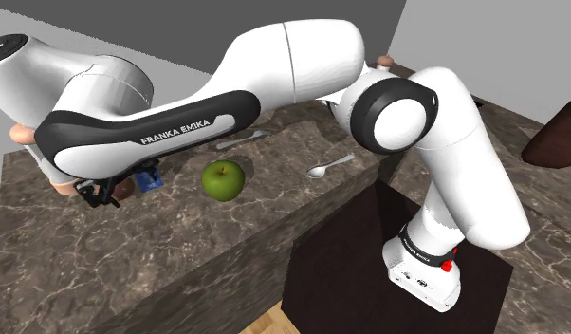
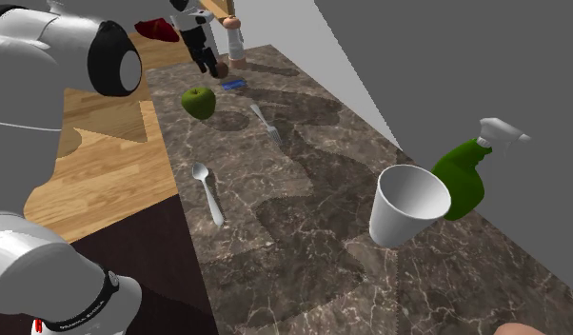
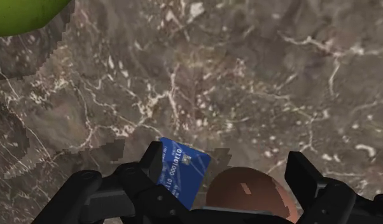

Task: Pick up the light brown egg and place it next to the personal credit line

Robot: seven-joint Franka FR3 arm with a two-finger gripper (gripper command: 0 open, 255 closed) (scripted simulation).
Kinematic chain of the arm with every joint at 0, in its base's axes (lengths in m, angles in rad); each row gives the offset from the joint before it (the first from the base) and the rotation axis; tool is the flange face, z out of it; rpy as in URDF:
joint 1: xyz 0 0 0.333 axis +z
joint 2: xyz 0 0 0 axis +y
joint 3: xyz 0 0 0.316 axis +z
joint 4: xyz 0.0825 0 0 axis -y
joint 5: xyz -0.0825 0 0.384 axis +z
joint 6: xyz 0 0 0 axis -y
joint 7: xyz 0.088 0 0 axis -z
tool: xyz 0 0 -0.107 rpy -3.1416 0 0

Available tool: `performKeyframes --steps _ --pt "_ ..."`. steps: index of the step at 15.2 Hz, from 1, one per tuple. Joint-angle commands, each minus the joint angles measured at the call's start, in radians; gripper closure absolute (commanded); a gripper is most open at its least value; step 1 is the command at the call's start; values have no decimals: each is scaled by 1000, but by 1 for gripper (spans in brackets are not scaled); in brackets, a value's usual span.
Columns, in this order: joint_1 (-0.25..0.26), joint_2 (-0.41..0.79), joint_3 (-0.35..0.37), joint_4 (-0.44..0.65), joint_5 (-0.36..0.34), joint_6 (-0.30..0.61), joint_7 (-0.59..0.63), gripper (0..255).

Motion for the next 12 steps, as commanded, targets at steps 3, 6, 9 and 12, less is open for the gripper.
performKeyframes --steps 3,6,9,12 --pt "24 6 1 74 2 -67 -8 0" --pt "50 25 -2 170 2 -138 -23 0" --pt "50 25 -2 170 2 -138 -23 0" --pt "50 25 -2 170 2 -138 -23 0"
